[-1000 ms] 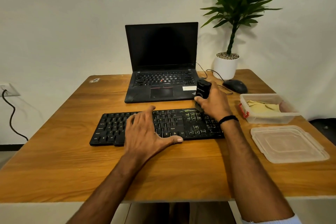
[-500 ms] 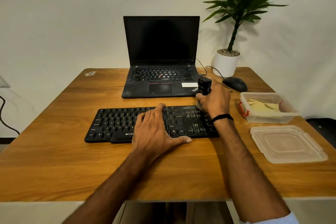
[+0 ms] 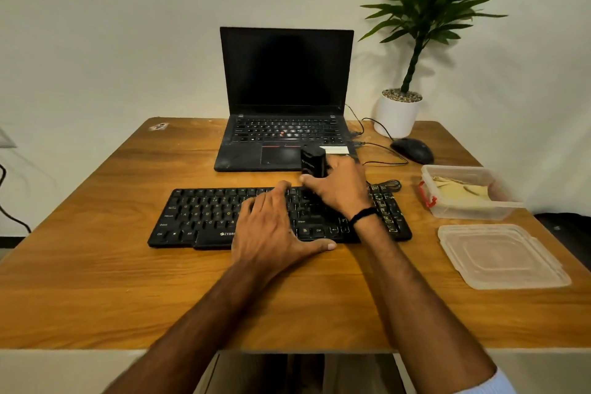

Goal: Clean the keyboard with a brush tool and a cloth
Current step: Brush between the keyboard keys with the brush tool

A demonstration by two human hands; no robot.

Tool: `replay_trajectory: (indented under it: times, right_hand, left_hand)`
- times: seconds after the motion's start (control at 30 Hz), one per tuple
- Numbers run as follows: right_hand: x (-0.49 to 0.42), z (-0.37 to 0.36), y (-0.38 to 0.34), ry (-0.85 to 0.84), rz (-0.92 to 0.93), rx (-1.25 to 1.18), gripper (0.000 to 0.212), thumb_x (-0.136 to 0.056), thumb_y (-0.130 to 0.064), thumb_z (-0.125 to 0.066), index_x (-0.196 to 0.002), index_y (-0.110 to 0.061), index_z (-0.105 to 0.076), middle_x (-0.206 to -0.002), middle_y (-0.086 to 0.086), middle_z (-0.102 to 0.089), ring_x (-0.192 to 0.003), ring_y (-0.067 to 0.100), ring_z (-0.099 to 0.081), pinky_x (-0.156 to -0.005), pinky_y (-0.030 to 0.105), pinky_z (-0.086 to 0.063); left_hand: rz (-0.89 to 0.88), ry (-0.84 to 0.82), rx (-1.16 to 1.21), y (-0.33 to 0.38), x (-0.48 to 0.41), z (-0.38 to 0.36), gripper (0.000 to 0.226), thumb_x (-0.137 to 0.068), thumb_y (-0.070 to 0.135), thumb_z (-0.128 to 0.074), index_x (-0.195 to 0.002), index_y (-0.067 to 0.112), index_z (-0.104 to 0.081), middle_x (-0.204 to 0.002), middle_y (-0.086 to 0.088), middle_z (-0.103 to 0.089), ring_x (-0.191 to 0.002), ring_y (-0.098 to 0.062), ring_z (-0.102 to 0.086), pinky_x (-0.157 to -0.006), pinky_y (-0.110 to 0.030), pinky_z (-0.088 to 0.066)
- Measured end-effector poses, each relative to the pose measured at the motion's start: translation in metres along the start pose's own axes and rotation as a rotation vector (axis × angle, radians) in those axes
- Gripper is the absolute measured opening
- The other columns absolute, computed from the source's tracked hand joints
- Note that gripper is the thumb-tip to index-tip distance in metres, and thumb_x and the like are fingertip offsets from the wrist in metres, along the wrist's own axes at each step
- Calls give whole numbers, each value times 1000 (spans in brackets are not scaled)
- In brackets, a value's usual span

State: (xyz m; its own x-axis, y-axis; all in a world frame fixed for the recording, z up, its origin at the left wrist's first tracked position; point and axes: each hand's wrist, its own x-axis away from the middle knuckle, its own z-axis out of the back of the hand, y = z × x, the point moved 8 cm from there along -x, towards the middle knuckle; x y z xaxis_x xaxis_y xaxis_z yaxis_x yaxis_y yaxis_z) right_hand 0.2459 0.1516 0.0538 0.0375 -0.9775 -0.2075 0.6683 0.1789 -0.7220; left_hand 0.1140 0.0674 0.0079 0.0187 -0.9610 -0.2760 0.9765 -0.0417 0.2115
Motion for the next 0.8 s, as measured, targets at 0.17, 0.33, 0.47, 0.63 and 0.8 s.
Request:
replay_trajectory:
  times: [0.17,0.33,0.47,0.63,0.8]
  right_hand:
    - [-2,49,28,248,-223,132,32,-84,-28,-76,-112,-14,-68,-104,4,-70,-98,19,-65,-65,17,-43]
    - [3,6,0,59,-70,62,30,-85,-29,-76,-110,-16,-68,-100,2,-70,-93,17,-67,-66,18,-48]
    - [-3,10,3,86,-113,9,30,-84,-31,-76,-109,-15,-69,-94,-1,-69,-75,7,-61,-49,7,-40]
    - [1,45,23,247,-194,196,31,-86,-27,-74,-112,-13,-67,-105,6,-69,-96,20,-64,-69,24,-48]
    - [2,4,1,24,-82,-66,16,-79,-33,-79,-87,-24,-68,-78,-10,-67,-75,10,-66,-53,18,-48]
  left_hand:
    - [-8,10,-4,0,0,2,137,-56,109,-37,-156,20,-15,-154,1,-42,-141,-18,-39,-122,-39,-23]
    - [-13,27,-1,-1,0,-1,137,-56,110,-35,-156,18,-18,-153,-1,-44,-140,-19,-41,-121,-39,-26]
    - [-8,20,3,-2,-1,-2,138,-55,111,-33,-156,18,-18,-152,-1,-44,-139,-19,-42,-121,-39,-27]
    - [-6,42,7,-1,0,1,134,-56,109,-39,-155,20,-19,-150,0,-46,-139,-19,-42,-120,-39,-26]
    - [8,35,16,-2,0,1,136,-55,110,-37,-155,19,-20,-151,-1,-47,-139,-20,-43,-120,-40,-27]
